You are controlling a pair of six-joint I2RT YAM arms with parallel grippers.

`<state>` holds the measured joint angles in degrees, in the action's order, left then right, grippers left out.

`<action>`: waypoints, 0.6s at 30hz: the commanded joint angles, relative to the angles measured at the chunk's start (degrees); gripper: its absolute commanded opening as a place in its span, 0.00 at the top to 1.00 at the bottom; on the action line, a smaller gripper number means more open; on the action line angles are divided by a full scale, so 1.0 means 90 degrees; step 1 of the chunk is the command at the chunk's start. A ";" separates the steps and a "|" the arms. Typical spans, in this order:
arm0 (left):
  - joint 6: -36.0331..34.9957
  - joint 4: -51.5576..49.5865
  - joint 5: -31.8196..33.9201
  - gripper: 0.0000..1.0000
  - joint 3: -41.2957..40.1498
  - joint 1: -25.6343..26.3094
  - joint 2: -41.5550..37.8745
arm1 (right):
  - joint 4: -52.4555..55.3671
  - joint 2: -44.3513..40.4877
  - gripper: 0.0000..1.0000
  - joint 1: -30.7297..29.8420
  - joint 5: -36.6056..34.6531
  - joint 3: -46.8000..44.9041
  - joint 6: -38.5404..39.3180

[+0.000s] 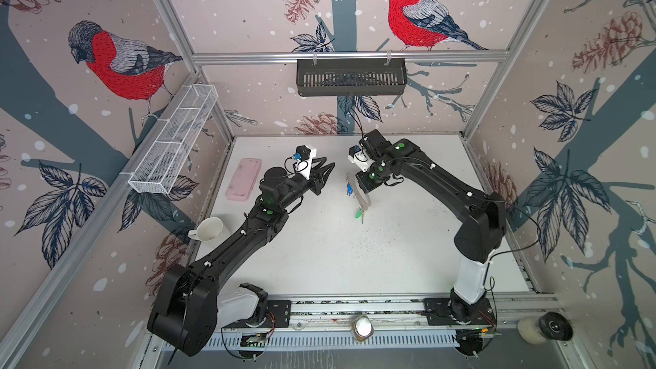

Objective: Attach keys to a key ring
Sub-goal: Place the keyring at the center of the table.

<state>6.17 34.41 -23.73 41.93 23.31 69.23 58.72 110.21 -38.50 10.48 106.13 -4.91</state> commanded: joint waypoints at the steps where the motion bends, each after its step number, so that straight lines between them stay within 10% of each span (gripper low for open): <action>1: 0.0029 0.0161 0.0219 0.62 -0.0030 -0.0012 -0.0145 | 0.0224 0.0389 1.00 0.0055 0.0493 0.0380 -0.0349; 18: -0.0093 -0.0290 0.0594 0.62 -0.0277 -0.0012 -0.0952 | -0.0844 0.1823 1.00 0.0195 0.2341 0.2113 -0.1801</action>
<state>6.00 32.01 -19.25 39.48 23.31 61.25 53.30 125.69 -36.71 26.52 123.81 -18.26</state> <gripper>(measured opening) 0.383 0.058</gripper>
